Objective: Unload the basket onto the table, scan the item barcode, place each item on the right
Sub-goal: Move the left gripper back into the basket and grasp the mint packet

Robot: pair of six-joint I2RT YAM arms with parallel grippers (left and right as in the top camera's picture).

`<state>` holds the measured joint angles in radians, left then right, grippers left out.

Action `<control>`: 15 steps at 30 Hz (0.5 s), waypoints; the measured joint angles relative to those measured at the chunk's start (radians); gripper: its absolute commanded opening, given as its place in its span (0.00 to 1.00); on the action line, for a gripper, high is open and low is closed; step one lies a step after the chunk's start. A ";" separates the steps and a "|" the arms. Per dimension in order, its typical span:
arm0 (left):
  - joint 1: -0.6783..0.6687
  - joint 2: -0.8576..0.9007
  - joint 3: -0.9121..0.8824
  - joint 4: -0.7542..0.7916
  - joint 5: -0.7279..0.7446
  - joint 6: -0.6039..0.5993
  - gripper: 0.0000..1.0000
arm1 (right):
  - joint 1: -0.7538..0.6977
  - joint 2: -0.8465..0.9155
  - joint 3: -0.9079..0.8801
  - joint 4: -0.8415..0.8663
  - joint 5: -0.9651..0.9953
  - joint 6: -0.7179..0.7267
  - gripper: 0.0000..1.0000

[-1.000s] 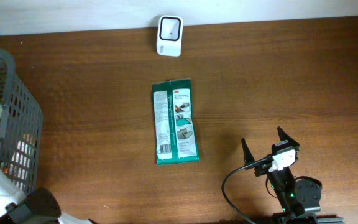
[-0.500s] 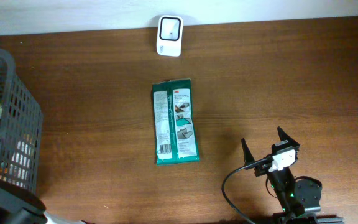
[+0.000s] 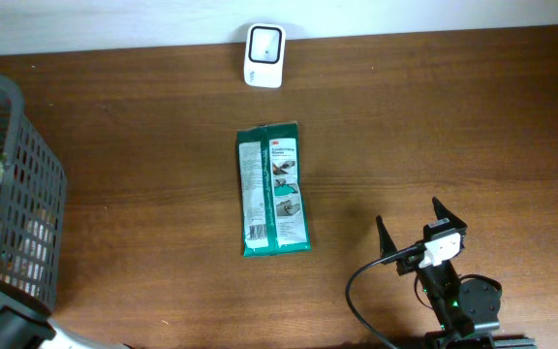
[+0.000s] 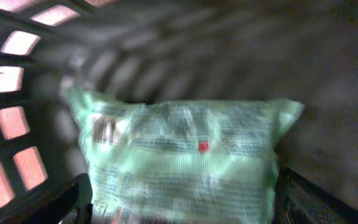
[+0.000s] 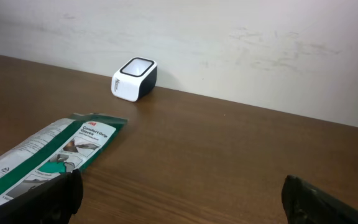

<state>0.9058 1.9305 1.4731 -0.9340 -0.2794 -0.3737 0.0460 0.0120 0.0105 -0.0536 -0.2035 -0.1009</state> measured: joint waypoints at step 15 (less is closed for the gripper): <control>0.000 0.097 0.062 -0.076 -0.045 0.018 0.00 | 0.000 0.000 0.000 0.000 0.000 0.000 0.98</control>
<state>0.9058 2.0274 1.5349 -1.0096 -0.3241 -0.3561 0.0460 0.0120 0.0105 -0.0536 -0.2031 -0.1013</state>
